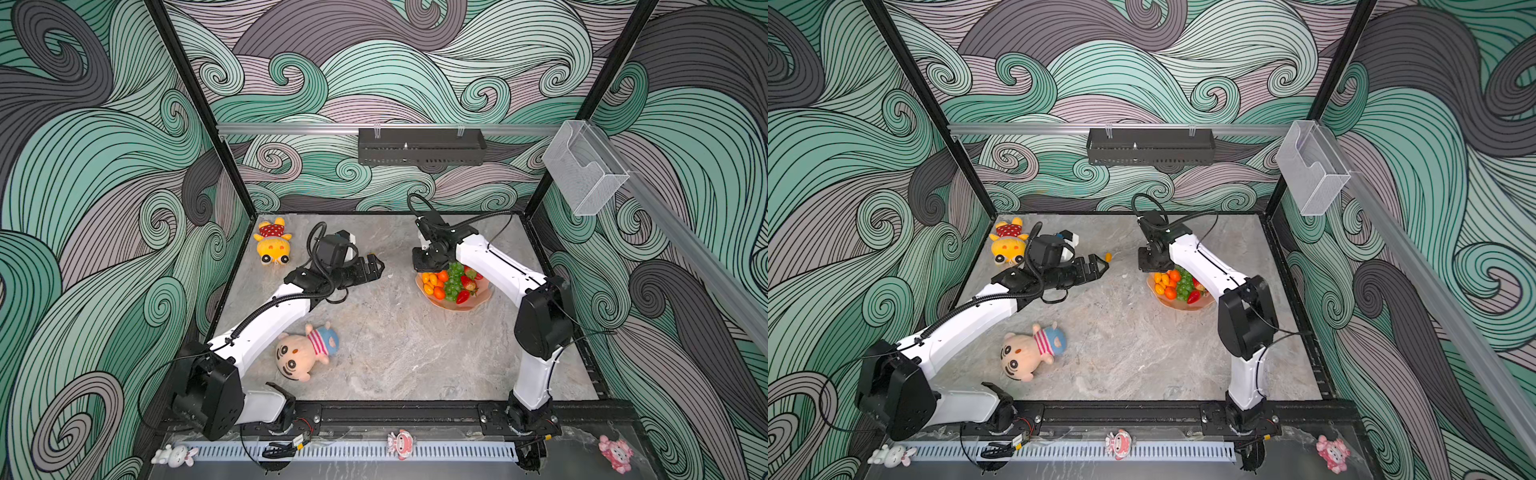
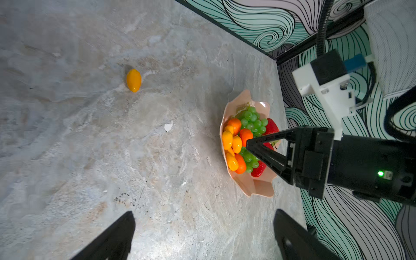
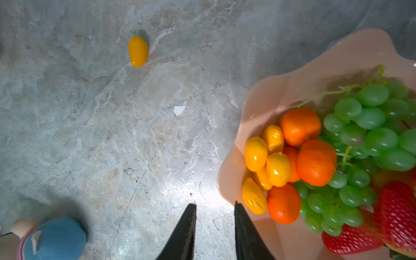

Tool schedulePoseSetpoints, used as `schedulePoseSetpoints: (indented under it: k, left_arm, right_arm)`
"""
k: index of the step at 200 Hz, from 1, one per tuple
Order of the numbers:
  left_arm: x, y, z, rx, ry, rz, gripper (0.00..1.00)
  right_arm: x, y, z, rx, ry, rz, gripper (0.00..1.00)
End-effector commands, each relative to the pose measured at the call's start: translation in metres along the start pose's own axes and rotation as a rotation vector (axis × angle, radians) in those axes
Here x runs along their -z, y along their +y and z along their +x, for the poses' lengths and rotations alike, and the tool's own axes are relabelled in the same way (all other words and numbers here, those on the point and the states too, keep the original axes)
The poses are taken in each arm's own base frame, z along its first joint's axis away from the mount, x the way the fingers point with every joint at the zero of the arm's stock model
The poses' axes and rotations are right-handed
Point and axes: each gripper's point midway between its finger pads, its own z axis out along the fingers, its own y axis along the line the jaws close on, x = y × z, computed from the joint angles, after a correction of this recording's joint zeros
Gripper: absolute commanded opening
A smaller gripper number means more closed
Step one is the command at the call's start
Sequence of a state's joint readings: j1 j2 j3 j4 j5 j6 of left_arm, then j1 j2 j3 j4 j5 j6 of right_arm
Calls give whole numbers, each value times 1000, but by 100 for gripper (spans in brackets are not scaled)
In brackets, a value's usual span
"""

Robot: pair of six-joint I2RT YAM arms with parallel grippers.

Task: Arrange fruit in a fruit bowl
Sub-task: Place the fruit in the fruit bowl, then pick up the fruit from the top-center of the table.

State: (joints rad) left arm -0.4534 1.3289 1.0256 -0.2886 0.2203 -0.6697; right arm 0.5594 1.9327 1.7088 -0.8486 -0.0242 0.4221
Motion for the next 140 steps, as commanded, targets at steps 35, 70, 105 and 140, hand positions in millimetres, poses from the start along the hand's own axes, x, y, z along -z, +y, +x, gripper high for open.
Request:
schedulePoseSetpoints:
  k: [35, 70, 105, 140]
  left_arm:
    - [28, 43, -14, 78, -44, -48, 99]
    - [42, 65, -23, 118, -88, -71, 99]
    - [51, 82, -30, 162, -108, -79, 99]
    - [59, 94, -37, 195, -127, -79, 99]
  right_arm:
    - [-36, 47, -19, 74, 28, -27, 32]
    - [-62, 65, -33, 77, 52, -36, 33]
    - [-84, 76, -46, 73, 59, -48, 35]
    - [-103, 85, -54, 61, 57, -74, 39]
